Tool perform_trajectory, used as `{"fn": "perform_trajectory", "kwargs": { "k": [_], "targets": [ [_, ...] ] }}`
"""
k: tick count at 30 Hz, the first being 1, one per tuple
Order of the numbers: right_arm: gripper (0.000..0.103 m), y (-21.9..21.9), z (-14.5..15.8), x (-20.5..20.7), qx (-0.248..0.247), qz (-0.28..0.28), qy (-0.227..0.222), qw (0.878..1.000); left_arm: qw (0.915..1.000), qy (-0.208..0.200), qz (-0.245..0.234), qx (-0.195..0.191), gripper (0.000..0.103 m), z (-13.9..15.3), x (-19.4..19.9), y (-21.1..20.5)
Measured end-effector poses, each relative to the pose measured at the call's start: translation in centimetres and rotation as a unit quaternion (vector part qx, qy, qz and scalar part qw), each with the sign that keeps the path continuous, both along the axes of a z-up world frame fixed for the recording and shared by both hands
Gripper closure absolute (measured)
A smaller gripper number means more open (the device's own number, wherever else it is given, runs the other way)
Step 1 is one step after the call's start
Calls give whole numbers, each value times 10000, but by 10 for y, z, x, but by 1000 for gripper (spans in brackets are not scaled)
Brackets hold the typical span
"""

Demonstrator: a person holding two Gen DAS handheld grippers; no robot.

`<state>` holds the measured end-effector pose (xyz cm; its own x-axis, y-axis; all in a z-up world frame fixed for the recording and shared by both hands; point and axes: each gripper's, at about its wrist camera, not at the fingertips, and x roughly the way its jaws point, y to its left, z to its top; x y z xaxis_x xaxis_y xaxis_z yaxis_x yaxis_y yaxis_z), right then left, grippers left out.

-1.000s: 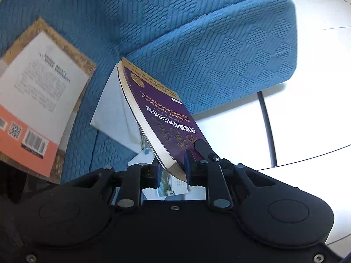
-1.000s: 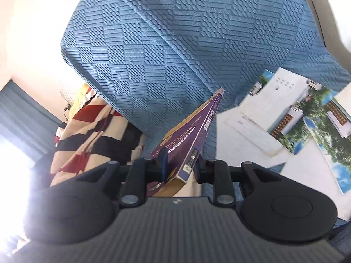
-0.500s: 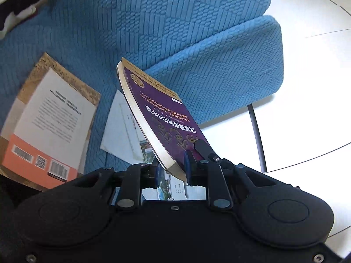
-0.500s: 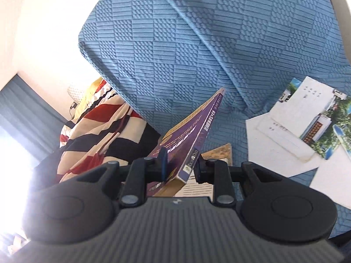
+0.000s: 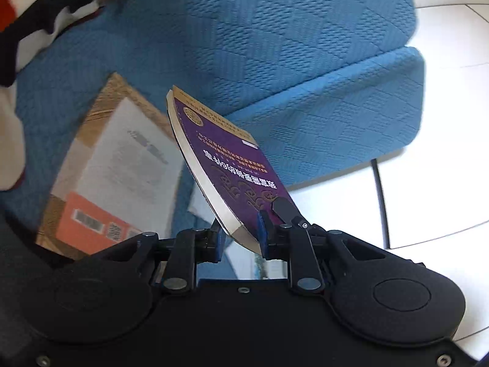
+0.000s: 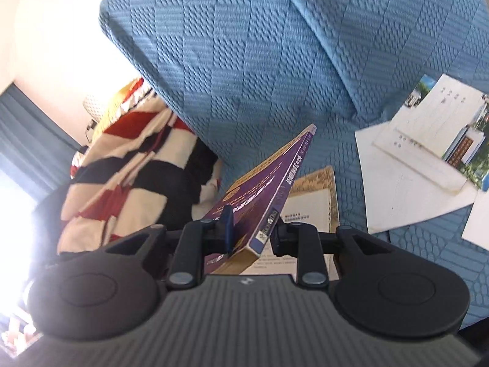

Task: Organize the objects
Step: 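Carry the purple book over the book stack and lower it onto it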

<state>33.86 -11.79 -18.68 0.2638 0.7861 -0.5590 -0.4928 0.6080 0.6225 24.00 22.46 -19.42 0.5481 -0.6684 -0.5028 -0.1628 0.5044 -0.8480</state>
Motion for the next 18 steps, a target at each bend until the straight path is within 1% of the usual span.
{"fn": "perform_trajectory", "kwargs": {
  "k": [2,5,10,13,16,18],
  "targets": [
    [75,7,-9,-1,-86,19,62,9999,9999,125,37,-31,82,-10,3,7],
    [75,14,-22,-3,-165,37,142,9998,9997,247,82,43,82,-22,4,12],
    [75,23,-40,-12,-244,39,144,9996,9991,399,149,78,82,-44,2,22],
    [75,23,-49,-18,-172,-27,143,9997,9989,426,140,123,82,-53,0,25],
    [75,21,-60,-21,-127,-137,330,9993,9987,434,148,207,82,-60,-2,25],
    [75,20,-68,-26,-154,-157,447,9988,9981,467,146,370,83,-63,-3,23]
  ]
}}
